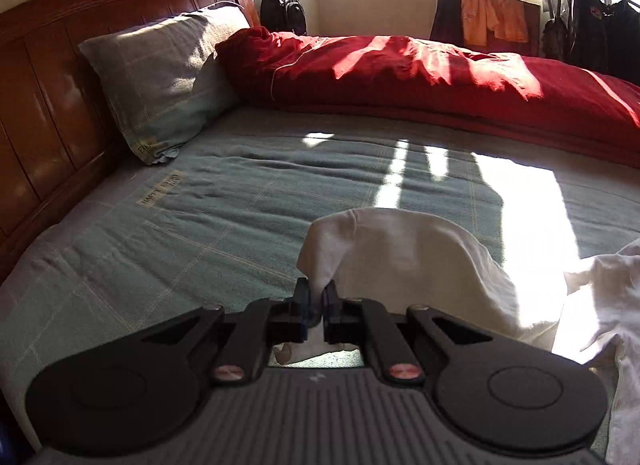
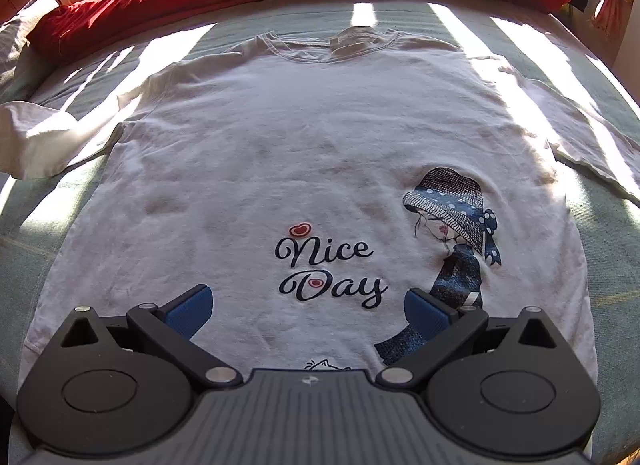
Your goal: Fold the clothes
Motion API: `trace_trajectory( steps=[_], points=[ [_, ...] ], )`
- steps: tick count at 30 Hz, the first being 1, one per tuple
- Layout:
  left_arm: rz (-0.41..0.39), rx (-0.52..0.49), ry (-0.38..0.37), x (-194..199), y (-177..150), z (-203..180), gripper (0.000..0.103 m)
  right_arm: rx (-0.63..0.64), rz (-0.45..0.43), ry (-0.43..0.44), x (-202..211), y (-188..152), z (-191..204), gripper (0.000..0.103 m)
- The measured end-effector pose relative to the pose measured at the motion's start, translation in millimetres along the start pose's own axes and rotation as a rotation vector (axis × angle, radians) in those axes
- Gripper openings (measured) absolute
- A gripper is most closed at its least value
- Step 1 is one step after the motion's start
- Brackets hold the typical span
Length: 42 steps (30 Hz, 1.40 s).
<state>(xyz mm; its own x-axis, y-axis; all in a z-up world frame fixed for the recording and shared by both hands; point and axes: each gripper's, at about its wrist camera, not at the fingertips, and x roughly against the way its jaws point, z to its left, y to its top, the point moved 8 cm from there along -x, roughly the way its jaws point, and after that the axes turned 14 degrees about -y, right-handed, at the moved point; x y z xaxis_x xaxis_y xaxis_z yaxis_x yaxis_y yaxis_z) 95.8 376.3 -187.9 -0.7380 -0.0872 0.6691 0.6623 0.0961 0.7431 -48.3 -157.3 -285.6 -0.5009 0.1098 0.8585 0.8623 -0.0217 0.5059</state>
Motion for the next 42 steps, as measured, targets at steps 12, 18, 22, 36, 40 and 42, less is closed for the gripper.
trace_trajectory(
  steps=[12,18,22,36,40,42],
  points=[
    [0.068,0.012,0.079,-25,-13,35,0.009,0.023,-0.001,-0.015,-1,2,5,0.103],
    [0.118,0.016,0.175,-39,-22,51,0.015,0.028,-0.013,-0.018,0,6,5,0.103],
    [0.117,0.009,0.122,-38,-18,37,0.016,0.021,-0.023,0.002,0,14,3,0.103],
    [0.175,-0.258,-0.347,-78,18,-191,0.02,0.007,-0.062,0.204,-16,54,21,0.103],
    [0.195,-0.348,-0.487,-101,31,-266,0.02,0.028,-0.087,0.265,-21,59,24,0.103],
    [0.201,-0.38,-0.548,-116,36,-297,0.02,0.026,-0.101,0.301,-23,63,21,0.103]
  ],
)
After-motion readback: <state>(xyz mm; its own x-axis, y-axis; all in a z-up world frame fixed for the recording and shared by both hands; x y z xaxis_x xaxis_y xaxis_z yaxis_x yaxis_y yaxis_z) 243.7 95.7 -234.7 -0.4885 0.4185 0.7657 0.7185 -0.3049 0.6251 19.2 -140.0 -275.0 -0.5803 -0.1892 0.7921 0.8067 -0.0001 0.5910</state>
